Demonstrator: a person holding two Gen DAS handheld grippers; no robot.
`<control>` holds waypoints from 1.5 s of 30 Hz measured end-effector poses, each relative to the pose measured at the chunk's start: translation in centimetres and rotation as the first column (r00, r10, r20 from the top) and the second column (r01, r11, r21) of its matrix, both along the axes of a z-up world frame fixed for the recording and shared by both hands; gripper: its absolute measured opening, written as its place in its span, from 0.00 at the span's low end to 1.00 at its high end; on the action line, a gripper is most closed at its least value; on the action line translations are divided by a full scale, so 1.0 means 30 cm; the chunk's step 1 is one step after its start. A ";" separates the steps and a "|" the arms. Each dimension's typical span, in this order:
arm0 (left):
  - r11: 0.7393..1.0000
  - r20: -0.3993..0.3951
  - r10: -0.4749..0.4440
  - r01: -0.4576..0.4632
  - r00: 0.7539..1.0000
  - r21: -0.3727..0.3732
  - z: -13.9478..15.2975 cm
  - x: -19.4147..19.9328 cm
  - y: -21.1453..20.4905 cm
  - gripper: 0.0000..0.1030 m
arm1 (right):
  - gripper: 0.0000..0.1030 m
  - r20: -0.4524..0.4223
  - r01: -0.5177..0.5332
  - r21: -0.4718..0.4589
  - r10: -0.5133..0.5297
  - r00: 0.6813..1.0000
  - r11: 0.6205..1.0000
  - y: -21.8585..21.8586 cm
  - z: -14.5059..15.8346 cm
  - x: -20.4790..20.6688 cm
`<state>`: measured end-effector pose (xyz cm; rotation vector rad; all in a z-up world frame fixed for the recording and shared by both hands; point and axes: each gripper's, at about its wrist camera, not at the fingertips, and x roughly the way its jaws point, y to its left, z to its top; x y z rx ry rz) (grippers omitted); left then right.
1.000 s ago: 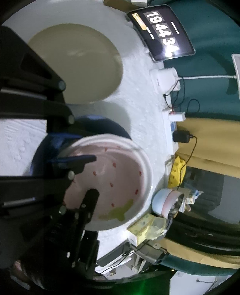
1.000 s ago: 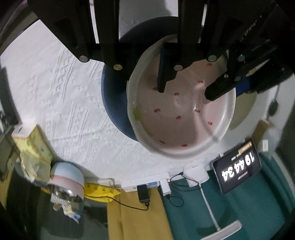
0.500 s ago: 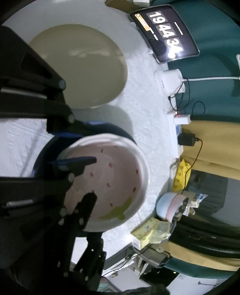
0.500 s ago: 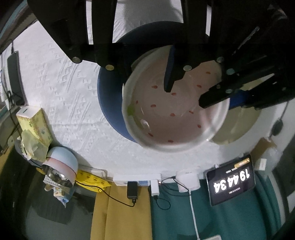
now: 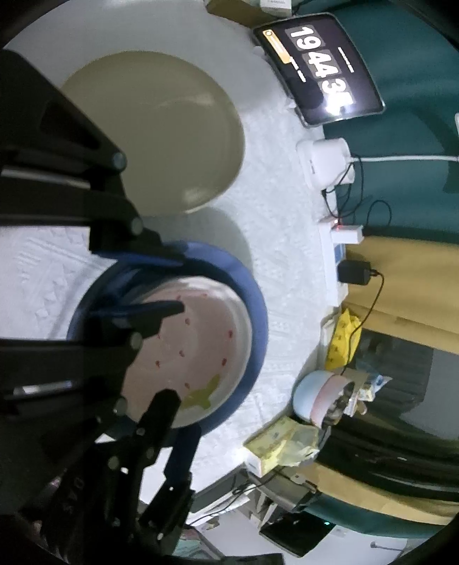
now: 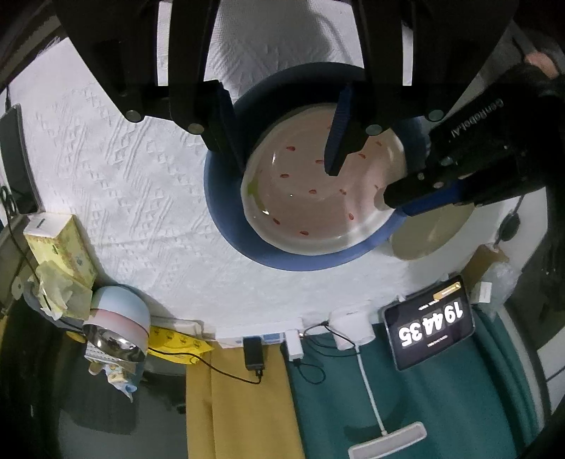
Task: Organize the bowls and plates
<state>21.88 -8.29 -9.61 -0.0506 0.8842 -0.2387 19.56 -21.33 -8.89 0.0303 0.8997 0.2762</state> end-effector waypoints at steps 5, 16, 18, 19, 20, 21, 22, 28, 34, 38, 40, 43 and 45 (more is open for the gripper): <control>0.999 0.022 0.027 -0.026 0.999 -0.040 0.037 -0.010 0.048 0.20 | 0.48 0.035 -0.004 0.044 0.002 0.999 0.999 -0.049 0.037 -0.013; 0.996 0.013 0.053 -0.052 0.998 -0.067 0.025 0.010 0.102 0.21 | 0.48 0.018 0.051 0.076 -0.052 0.998 0.996 -0.175 0.020 0.032; 0.997 -0.002 0.050 -0.050 0.999 -0.059 0.003 0.017 0.099 0.22 | 0.48 0.006 0.058 0.079 -0.059 0.998 0.995 -0.185 0.001 0.039; 0.997 -0.009 0.047 -0.048 0.999 -0.053 -0.007 0.020 0.098 0.22 | 0.48 -0.004 0.059 0.082 -0.059 0.998 0.995 -0.190 -0.010 0.045; 0.998 -0.018 0.047 -0.048 0.999 -0.045 -0.019 0.025 0.096 0.22 | 0.48 -0.013 0.060 0.085 -0.059 0.998 0.995 -0.193 -0.019 0.050; 0.998 -0.025 0.046 -0.047 0.999 -0.041 -0.028 0.029 0.094 0.22 | 0.48 -0.019 0.064 0.083 -0.063 0.998 0.994 -0.197 -0.028 0.055; 0.998 -0.031 0.042 -0.043 0.999 -0.036 -0.035 0.034 0.091 0.22 | 0.48 -0.024 0.066 0.080 -0.064 0.998 0.995 -0.199 -0.033 0.059; 1.000 -0.052 0.010 -0.010 0.999 0.010 -0.069 0.046 0.058 0.22 | 0.48 -0.067 0.057 0.087 -0.051 0.996 0.995 -0.198 -0.082 0.085; 0.999 -0.034 0.009 -0.008 0.999 0.051 -0.075 0.051 0.046 0.22 | 0.52 -0.095 0.091 0.102 -0.082 0.992 0.991 -0.203 -0.092 0.098; 0.997 -0.011 0.017 -0.016 1.000 0.075 -0.080 0.046 0.037 0.22 | 0.63 -0.114 0.159 0.114 -0.147 0.983 0.981 -0.224 -0.102 0.094; 0.997 -0.007 0.037 -0.036 0.999 0.067 -0.091 0.045 0.034 0.22 | 0.63 -0.116 0.177 0.148 -0.160 0.980 0.973 -0.234 -0.112 0.086; 0.995 0.008 0.051 -0.052 0.999 0.084 -0.091 0.044 0.026 0.22 | 0.62 -0.111 0.181 0.170 -0.163 0.980 0.969 -0.239 -0.119 0.078; 0.996 0.010 0.043 -0.044 0.999 0.074 -0.093 0.046 0.033 0.21 | 0.59 -0.100 0.174 0.173 -0.158 0.982 0.970 -0.233 -0.115 0.075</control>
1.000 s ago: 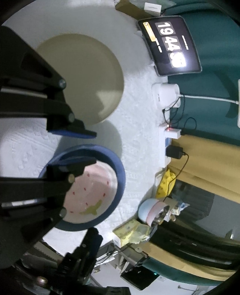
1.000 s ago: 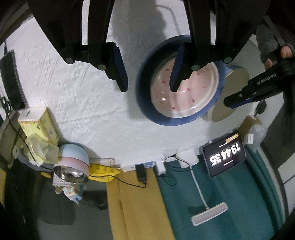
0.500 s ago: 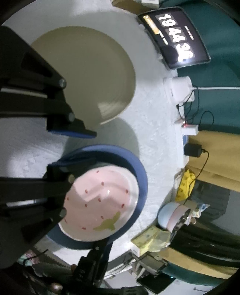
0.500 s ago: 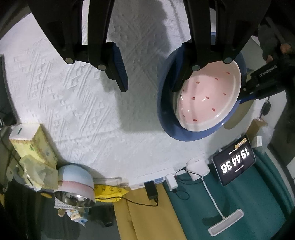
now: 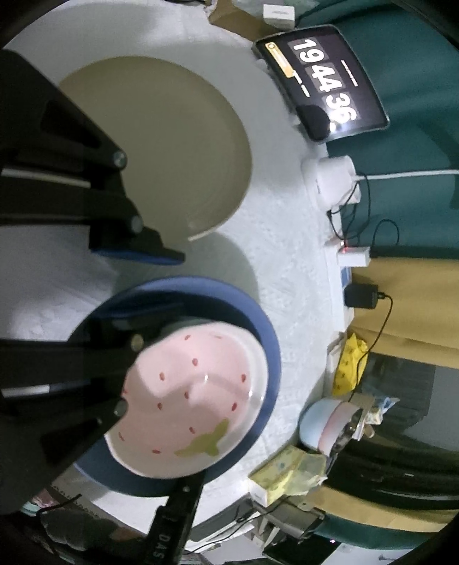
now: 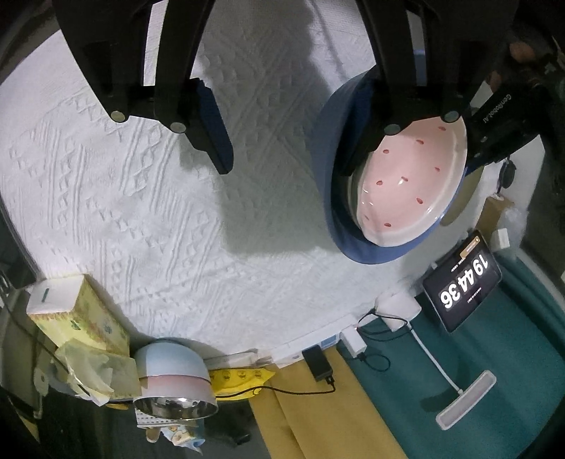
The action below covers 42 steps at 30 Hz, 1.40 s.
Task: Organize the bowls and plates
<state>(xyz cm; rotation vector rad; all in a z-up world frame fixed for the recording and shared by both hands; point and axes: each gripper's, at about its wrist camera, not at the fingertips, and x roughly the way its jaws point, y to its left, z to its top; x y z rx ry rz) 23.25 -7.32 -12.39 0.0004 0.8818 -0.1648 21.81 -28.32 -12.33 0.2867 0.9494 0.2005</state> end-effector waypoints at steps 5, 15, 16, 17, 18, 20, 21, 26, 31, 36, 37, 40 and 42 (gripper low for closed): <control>0.999 0.005 -0.025 0.025 1.000 -0.026 0.000 -0.003 0.006 0.18 | 0.32 0.038 -0.023 -0.029 0.024 0.999 0.999 0.042 0.022 -0.014; 0.999 0.031 -0.043 0.044 0.999 -0.033 0.002 -0.016 -0.005 0.13 | 0.11 0.072 -0.011 -0.058 0.015 0.997 0.998 0.090 0.039 -0.023; 0.999 0.032 -0.045 0.046 0.998 -0.030 0.004 -0.016 -0.005 0.13 | 0.11 0.073 -0.010 -0.060 0.014 0.997 0.998 0.092 0.040 -0.023; 0.998 0.031 -0.047 0.048 0.998 -0.029 0.005 -0.016 -0.004 0.13 | 0.10 0.074 -0.008 -0.062 0.012 0.997 0.998 0.091 0.041 -0.026; 0.998 0.029 -0.050 0.050 0.998 -0.029 0.006 -0.017 -0.004 0.13 | 0.10 0.078 -0.004 -0.065 0.009 0.997 0.998 0.090 0.044 -0.030; 0.998 0.026 -0.055 0.056 0.998 -0.033 0.004 -0.021 -0.005 0.13 | 0.10 0.089 0.002 -0.074 0.004 0.996 0.997 0.094 0.052 -0.036; 0.998 0.024 -0.056 0.057 0.998 -0.036 0.003 -0.024 -0.006 0.13 | 0.10 0.095 0.004 -0.078 0.003 0.995 0.997 0.096 0.058 -0.038; 0.996 0.026 -0.065 0.066 0.998 -0.054 0.009 -0.035 -0.007 0.13 | 0.10 0.126 0.014 -0.101 -0.001 0.992 0.995 0.100 0.092 -0.051; 0.996 0.051 -0.066 0.069 0.997 -0.064 0.037 -0.045 -0.002 0.13 | 0.10 0.140 0.020 -0.104 -0.005 0.990 0.994 0.105 0.122 -0.060; 0.995 0.070 -0.061 0.066 0.996 -0.076 0.072 -0.056 0.012 0.13 | 0.10 0.162 0.022 -0.108 -0.004 0.987 0.994 0.125 0.158 -0.068; 0.995 0.073 -0.060 0.065 0.996 -0.077 0.078 -0.058 0.017 0.13 | 0.10 0.168 0.021 -0.109 -0.003 0.986 0.994 0.130 0.168 -0.070; 0.995 0.085 -0.053 0.060 0.995 -0.084 0.102 -0.064 0.034 0.13 | 0.10 0.187 0.014 -0.113 0.007 0.982 0.993 0.149 0.199 -0.071; 0.994 0.090 -0.046 0.055 0.995 -0.091 0.114 -0.069 0.048 0.13 | 0.10 0.198 0.009 -0.116 0.014 0.980 0.993 0.161 0.216 -0.070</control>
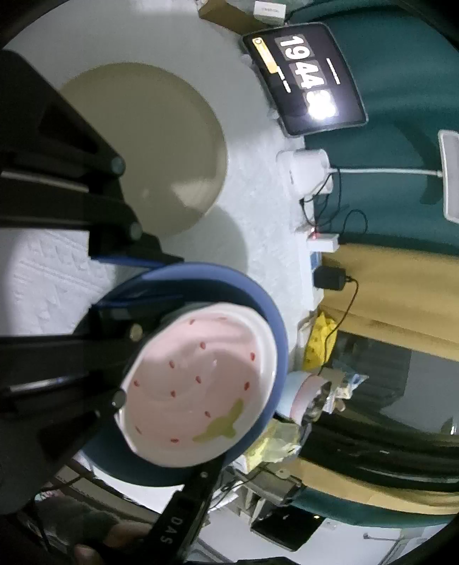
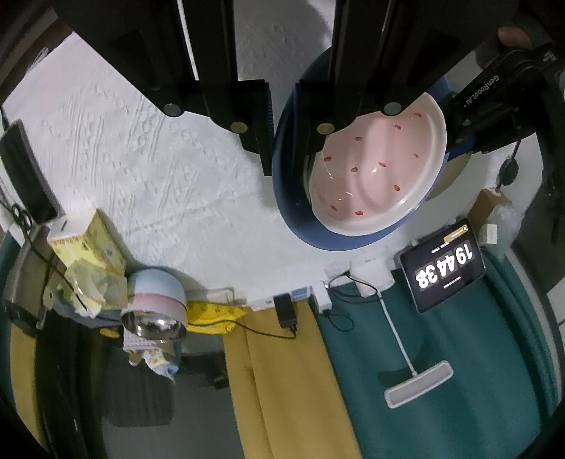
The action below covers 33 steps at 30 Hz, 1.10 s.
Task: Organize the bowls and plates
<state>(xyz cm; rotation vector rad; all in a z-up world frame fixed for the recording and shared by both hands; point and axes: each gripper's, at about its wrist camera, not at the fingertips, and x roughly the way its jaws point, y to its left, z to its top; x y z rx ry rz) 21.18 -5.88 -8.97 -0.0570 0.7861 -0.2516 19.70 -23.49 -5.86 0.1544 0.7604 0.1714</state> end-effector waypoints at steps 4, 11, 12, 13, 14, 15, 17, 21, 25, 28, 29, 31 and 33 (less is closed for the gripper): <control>1.000 0.012 0.014 -0.014 1.000 -0.008 0.022 -0.012 0.033 0.13 | 0.10 0.021 -0.014 -0.009 0.014 1.000 1.000 0.033 0.031 -0.001; 0.999 0.034 0.035 -0.035 0.999 -0.020 0.055 -0.023 0.096 0.13 | 0.10 0.048 -0.038 -0.018 0.039 0.998 0.999 0.099 0.069 0.001; 0.999 0.039 0.039 -0.038 0.998 -0.025 0.060 -0.025 0.108 0.13 | 0.10 0.052 -0.043 -0.020 0.044 0.998 0.999 0.109 0.075 0.002; 0.999 0.042 0.041 -0.040 0.998 -0.029 0.063 -0.026 0.117 0.13 | 0.10 0.055 -0.047 -0.023 0.049 0.997 0.999 0.119 0.081 0.004; 0.998 0.046 0.045 -0.043 0.998 -0.034 0.067 -0.027 0.130 0.13 | 0.10 0.058 -0.052 -0.026 0.053 0.997 0.998 0.130 0.086 0.008; 0.998 0.048 0.049 -0.047 0.998 -0.037 0.068 -0.026 0.140 0.13 | 0.10 0.062 -0.056 -0.033 0.058 0.996 0.998 0.145 0.092 0.010; 0.998 0.051 0.059 -0.057 0.997 -0.039 0.073 -0.024 0.163 0.13 | 0.10 0.068 -0.066 -0.041 0.068 0.995 0.997 0.169 0.099 0.017; 0.996 0.057 0.083 -0.081 0.995 -0.047 0.076 -0.026 0.215 0.13 | 0.10 0.072 -0.087 -0.044 0.090 0.993 0.995 0.216 0.103 0.036; 0.993 0.058 0.111 -0.108 0.992 -0.050 0.078 -0.026 0.273 0.13 | 0.10 0.070 -0.115 -0.040 0.118 0.991 0.993 0.274 0.100 0.062; 0.991 0.057 0.130 -0.127 0.990 -0.050 0.076 -0.021 0.318 0.13 | 0.10 0.067 -0.136 -0.041 0.139 0.988 0.990 0.320 0.097 0.081; 0.990 0.057 0.138 -0.135 0.989 -0.051 0.075 -0.019 0.335 0.13 | 0.10 0.067 -0.141 -0.041 0.143 0.987 0.989 0.333 0.096 0.085; 0.988 0.056 0.151 -0.149 0.987 -0.050 0.071 -0.015 0.362 0.13 | 0.10 0.064 -0.154 -0.040 0.157 0.986 0.987 0.365 0.092 0.100; 0.985 0.051 0.167 -0.165 0.985 -0.051 0.065 -0.010 0.394 0.13 | 0.10 0.058 -0.169 -0.038 0.171 0.984 0.985 0.391 0.083 0.116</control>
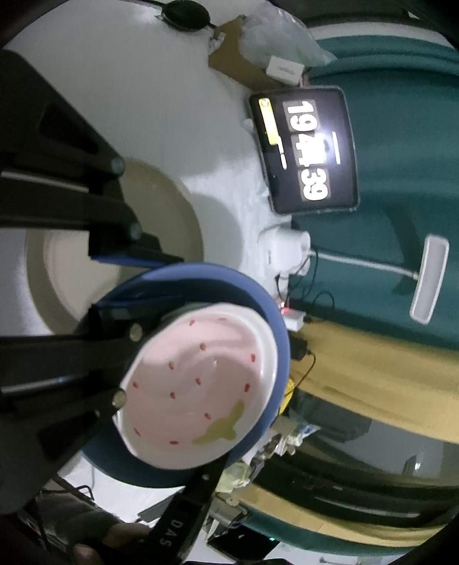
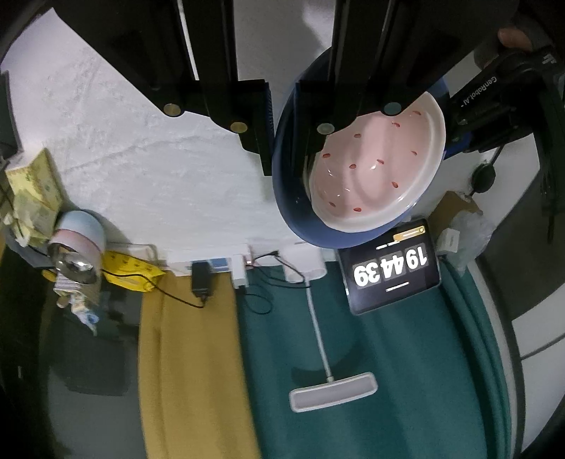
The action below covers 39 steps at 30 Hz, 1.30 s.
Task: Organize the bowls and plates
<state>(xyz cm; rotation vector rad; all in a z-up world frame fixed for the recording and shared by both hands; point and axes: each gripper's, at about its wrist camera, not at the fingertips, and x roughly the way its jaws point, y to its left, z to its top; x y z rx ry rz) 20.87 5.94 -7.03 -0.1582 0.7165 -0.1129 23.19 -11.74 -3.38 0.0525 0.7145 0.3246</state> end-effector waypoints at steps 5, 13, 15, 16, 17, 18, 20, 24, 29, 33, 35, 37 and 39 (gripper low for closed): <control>0.999 -0.016 0.034 -0.034 0.999 0.002 -0.020 0.014 0.070 0.13 | 0.10 -0.025 -0.031 0.002 0.031 0.999 1.000 0.074 -0.032 0.040; 0.997 -0.045 0.078 -0.078 0.996 0.005 -0.061 0.033 0.161 0.13 | 0.10 -0.069 -0.071 -0.006 0.070 0.995 0.997 0.174 -0.092 0.097; 0.996 -0.058 0.085 -0.085 0.995 0.005 -0.076 0.042 0.179 0.13 | 0.10 -0.082 -0.078 -0.007 0.077 0.994 0.997 0.189 -0.111 0.110; 0.996 -0.063 0.088 -0.088 0.994 0.004 -0.083 0.046 0.186 0.13 | 0.10 -0.089 -0.080 -0.007 0.079 0.993 0.997 0.195 -0.120 0.117; 0.996 -0.070 0.092 -0.092 0.993 0.005 -0.090 0.050 0.191 0.13 | 0.10 -0.095 -0.081 -0.008 0.080 0.992 0.997 0.200 -0.128 0.122; 0.996 -0.075 0.094 -0.094 0.993 0.008 -0.095 0.055 0.195 0.13 | 0.10 -0.100 -0.082 -0.008 0.081 0.992 0.997 0.201 -0.135 0.128; 0.995 -0.085 0.097 -0.097 0.992 0.011 -0.104 0.063 0.200 0.13 | 0.10 -0.115 -0.083 -0.006 0.082 0.990 0.996 0.205 -0.155 0.140; 0.995 -0.098 0.099 -0.097 0.990 0.019 -0.125 0.079 0.206 0.13 | 0.10 -0.130 -0.081 0.004 0.081 0.988 0.997 0.204 -0.181 0.154; 0.994 -0.097 0.110 -0.109 0.989 0.013 -0.126 0.093 0.211 0.13 | 0.10 -0.139 -0.083 0.014 0.084 0.987 0.996 0.200 -0.189 0.170; 0.993 -0.090 0.116 -0.114 0.989 0.028 -0.125 0.100 0.203 0.14 | 0.11 -0.150 -0.079 0.031 0.083 0.985 0.996 0.192 -0.198 0.187; 0.992 -0.085 0.119 -0.116 0.989 0.040 -0.122 0.102 0.198 0.15 | 0.12 -0.148 -0.075 0.030 0.079 0.986 0.997 0.190 -0.202 0.193; 0.992 -0.078 0.124 -0.120 0.989 0.050 -0.119 0.104 0.193 0.16 | 0.12 -0.144 -0.074 0.029 0.078 0.986 0.997 0.189 -0.205 0.196; 0.991 -0.077 0.129 -0.125 0.989 0.057 -0.119 0.105 0.192 0.17 | 0.13 -0.146 -0.079 0.036 0.083 0.986 0.996 0.186 -0.205 0.197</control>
